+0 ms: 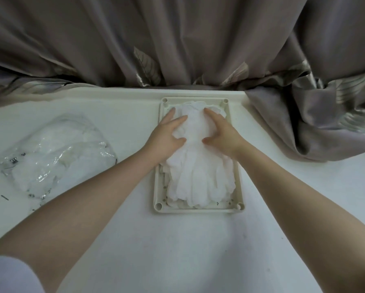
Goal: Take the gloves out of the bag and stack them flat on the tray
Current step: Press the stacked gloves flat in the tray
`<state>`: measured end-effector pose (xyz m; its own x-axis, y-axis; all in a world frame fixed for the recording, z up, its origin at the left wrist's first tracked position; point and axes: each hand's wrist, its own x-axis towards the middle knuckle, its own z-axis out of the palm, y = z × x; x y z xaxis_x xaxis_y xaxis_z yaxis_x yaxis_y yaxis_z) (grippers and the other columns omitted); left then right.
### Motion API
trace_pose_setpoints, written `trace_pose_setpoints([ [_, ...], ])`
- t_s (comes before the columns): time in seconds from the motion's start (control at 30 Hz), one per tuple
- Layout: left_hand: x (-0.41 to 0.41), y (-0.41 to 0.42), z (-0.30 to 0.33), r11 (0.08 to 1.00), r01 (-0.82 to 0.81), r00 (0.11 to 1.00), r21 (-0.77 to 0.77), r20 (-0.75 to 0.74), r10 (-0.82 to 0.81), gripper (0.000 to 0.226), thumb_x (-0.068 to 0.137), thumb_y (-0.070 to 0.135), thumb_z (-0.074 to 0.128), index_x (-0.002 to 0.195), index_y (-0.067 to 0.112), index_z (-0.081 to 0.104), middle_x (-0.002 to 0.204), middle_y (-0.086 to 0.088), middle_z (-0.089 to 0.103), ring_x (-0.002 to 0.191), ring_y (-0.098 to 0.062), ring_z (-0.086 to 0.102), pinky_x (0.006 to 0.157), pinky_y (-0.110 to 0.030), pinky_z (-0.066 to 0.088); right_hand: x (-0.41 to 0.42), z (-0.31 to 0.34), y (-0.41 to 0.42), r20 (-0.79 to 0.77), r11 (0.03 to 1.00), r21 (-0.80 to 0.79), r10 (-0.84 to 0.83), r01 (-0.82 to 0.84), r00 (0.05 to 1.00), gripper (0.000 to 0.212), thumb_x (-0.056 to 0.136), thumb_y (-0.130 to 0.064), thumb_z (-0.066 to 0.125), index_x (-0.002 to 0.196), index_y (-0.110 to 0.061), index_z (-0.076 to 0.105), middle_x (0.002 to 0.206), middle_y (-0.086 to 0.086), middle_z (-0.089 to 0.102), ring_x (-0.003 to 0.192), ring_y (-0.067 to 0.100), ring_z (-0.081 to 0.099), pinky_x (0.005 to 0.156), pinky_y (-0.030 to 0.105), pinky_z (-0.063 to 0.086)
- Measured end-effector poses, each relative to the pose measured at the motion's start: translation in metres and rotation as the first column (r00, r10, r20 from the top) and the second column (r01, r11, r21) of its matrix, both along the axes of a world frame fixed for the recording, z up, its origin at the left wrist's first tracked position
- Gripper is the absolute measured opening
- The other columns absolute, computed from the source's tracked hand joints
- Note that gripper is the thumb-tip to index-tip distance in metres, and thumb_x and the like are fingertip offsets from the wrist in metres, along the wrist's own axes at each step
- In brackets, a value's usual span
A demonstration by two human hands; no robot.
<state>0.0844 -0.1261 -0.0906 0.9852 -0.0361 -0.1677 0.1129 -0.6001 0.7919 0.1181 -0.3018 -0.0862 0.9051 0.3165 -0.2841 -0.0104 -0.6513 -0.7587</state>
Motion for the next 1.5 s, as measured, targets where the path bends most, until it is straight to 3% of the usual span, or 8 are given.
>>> trace_pose_setpoints([
  [0.13,-0.010,0.006,0.004,0.968,-0.014,0.993,0.250,0.115,-0.015,0.049,0.087,0.008,0.058,0.134,0.018,0.051,0.158,0.004,0.010,0.120,-0.027,0.051,0.091,-0.026,0.044,-0.005,0.006,-0.010,0.020,0.997,-0.061,-0.055,0.056,0.998,0.066,0.083,-0.017,0.070,0.141,-0.024,0.039,0.157,0.002,0.006,0.125,0.024,0.042,0.102,0.036,0.041],
  [0.27,-0.026,-0.001,0.003,0.857,0.137,0.890,0.497,0.318,-0.327,0.042,0.088,0.022,0.055,0.128,0.010,0.053,0.154,-0.009,0.025,0.130,-0.033,0.038,0.105,-0.046,0.034,-0.034,0.006,-0.012,0.364,0.976,-0.206,0.011,0.069,0.931,0.063,0.084,-0.034,0.067,0.138,-0.011,0.042,0.158,0.017,0.000,0.142,0.035,0.018,0.112,0.040,0.025],
  [0.43,-0.021,0.000,-0.010,0.492,0.422,0.835,0.762,-0.115,-0.538,0.086,0.087,0.064,0.038,0.152,0.020,0.001,0.158,0.002,-0.016,0.146,-0.015,-0.012,0.117,-0.037,-0.010,-0.065,-0.012,-0.010,0.142,0.792,-0.488,0.487,-0.367,0.862,0.109,0.080,-0.058,0.060,0.151,-0.007,-0.005,0.160,0.009,-0.010,0.148,0.022,-0.008,0.120,0.037,-0.003],
  [0.7,-0.010,0.002,-0.002,0.703,0.384,0.913,0.599,-0.137,-0.383,0.079,0.092,0.059,0.034,0.152,0.017,0.004,0.160,0.000,0.002,0.146,-0.015,0.004,0.119,-0.036,0.008,-0.079,-0.002,-0.010,-0.140,0.706,-0.631,0.305,-0.322,0.942,0.130,0.062,-0.081,0.058,0.149,-0.026,-0.021,0.155,0.001,-0.029,0.142,0.021,-0.028,0.116,0.046,-0.016],
  [0.9,-0.047,0.051,0.032,0.895,0.117,0.944,0.430,0.233,-0.235,0.046,0.093,0.018,0.051,0.136,0.005,0.041,0.144,-0.010,0.041,0.132,-0.026,0.038,0.105,-0.032,0.027,-0.083,0.039,0.046,0.342,0.932,-0.363,0.118,0.015,0.932,0.066,0.086,-0.062,0.049,0.132,-0.014,0.050,0.146,0.006,0.040,0.135,0.026,0.035,0.108,0.037,0.028],
  [1.17,-0.088,0.175,0.038,0.788,-0.005,0.939,0.615,0.273,-0.208,0.023,0.080,0.013,0.054,0.061,0.015,0.068,0.141,-0.003,0.043,0.140,-0.034,0.016,0.111,-0.038,-0.007,-0.121,0.036,0.163,0.460,0.981,-0.119,0.193,-0.156,0.867,0.030,0.093,-0.036,0.053,0.089,-0.010,0.066,0.095,0.001,0.064,0.089,0.022,0.058,0.066,0.034,0.046],
  [1.33,-0.094,0.224,0.032,0.753,0.140,0.990,0.643,-0.078,-0.117,0.043,0.087,0.016,0.052,0.129,0.026,0.056,0.153,0.005,0.026,0.142,-0.022,0.016,0.115,-0.033,0.011,-0.136,0.014,0.209,0.370,0.926,-0.170,0.378,-0.338,0.849,0.021,0.090,-0.013,0.048,0.086,-0.003,0.065,0.087,0.010,0.063,0.080,0.032,0.058,0.069,0.042,0.048],
  [1.5,-0.101,0.245,0.023,0.919,0.146,0.984,0.366,-0.147,-0.097,0.067,0.091,0.006,0.044,0.150,0.023,0.016,0.146,-0.001,0.040,0.110,-0.020,0.052,0.093,-0.025,0.037,-0.139,-0.002,0.240,0.043,0.754,-0.455,0.550,-0.473,0.834,0.046,0.091,-0.034,0.059,0.134,-0.021,0.049,0.139,0.000,0.043,0.116,0.025,0.053,0.090,0.035,0.042],
])
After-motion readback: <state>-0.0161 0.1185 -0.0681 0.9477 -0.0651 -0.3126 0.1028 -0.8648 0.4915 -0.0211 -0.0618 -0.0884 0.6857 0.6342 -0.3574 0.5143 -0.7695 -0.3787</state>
